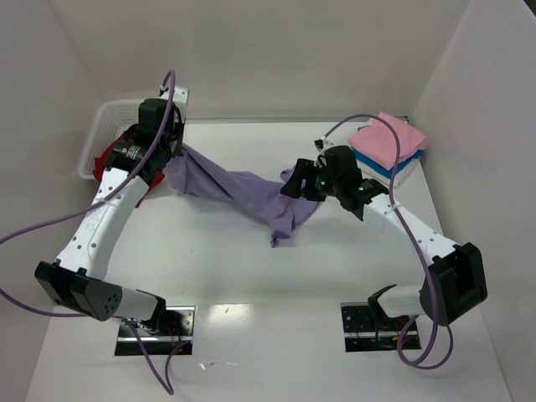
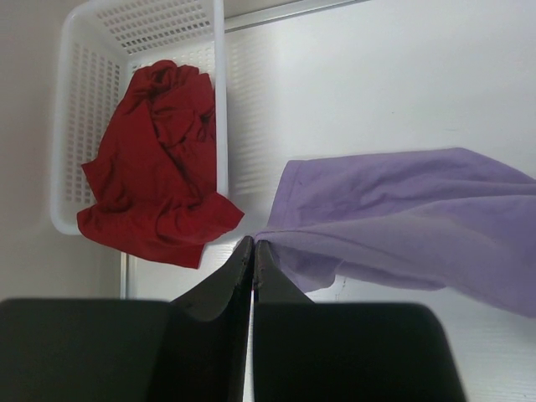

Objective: Fold and stack the t-shirts
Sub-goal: Flatten out the tshirt

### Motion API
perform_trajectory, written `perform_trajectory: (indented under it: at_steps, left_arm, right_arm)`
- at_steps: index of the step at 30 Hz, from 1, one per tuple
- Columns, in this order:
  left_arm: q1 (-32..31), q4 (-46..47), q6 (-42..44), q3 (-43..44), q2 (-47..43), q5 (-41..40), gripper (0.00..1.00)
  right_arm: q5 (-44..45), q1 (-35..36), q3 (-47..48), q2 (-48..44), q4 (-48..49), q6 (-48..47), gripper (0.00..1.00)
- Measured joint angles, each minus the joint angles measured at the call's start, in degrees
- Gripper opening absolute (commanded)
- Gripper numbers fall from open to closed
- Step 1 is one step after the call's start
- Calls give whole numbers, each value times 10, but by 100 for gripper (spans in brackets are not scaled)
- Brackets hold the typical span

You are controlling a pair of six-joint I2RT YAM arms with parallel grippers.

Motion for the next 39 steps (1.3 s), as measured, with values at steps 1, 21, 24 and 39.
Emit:
perform_trajectory:
  at_steps: [1,21,24,39]
  left_arm:
    - [0,0,0,0,0,0,0]
    - [-9,0,0,0,12,0,0]
    - [-9,0,0,-1,13,0,0]
    - [-9,3,0,-12,21,-7,0]
  right_arm:
    - [17,0,0,-2,-4,-1,93]
    - [191,-31,-74,89,-17,56,66]
    - [196,-31,-81,113,-14,63,61]
    - [212,-31,-79,177,42,76,28]
